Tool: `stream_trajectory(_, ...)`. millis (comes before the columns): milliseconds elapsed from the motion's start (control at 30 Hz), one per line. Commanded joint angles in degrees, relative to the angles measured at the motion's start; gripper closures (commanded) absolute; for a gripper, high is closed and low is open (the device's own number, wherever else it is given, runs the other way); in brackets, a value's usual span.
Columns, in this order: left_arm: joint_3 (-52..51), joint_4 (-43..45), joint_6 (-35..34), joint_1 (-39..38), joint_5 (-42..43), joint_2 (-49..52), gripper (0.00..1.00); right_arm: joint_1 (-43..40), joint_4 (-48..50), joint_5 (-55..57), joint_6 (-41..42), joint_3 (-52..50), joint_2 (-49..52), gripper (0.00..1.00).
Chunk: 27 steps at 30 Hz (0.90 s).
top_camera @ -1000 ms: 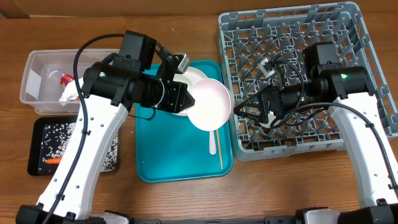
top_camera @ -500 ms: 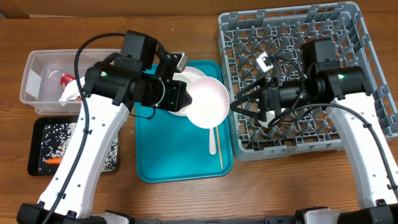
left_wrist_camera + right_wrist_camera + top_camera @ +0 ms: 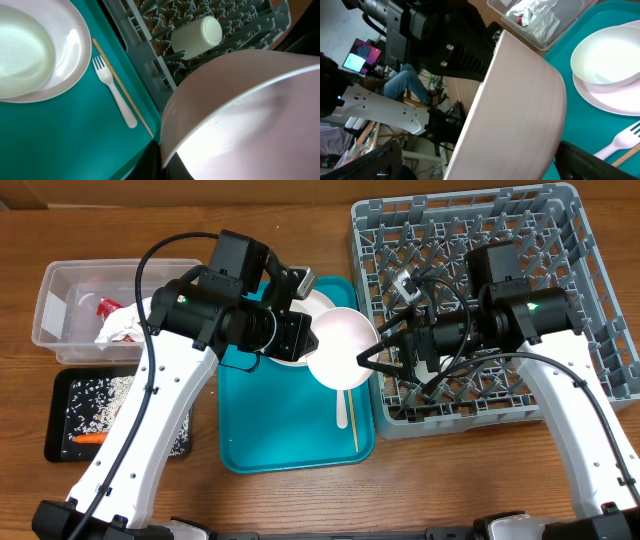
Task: Sort waste into correct bins and load items into the dishwasher
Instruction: 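Close the right gripper on the pink bowl held by the left gripper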
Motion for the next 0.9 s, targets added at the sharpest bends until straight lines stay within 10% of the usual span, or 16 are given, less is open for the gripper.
stream_trajectory(0, 0.83, 0.26, -0.83, -0.39, -1.20, 0.35, 0.96, 0.22, 0.70, -0.15, 2.32, 1.57, -0.04, 0.01)
stream_trajectory(300, 0.83, 0.76, -0.83, -0.39, -1.20, 0.35, 0.96, 0.26, 2.32, -0.07, 7.32, 1.57, -0.04, 0.18)
stream_trajectory(867, 0.83, 1.14, -0.81, -0.39, -1.33, 0.35, 0.96, 0.26, 3.28, -0.02, 8.76, 0.24, -0.04, 0.19)
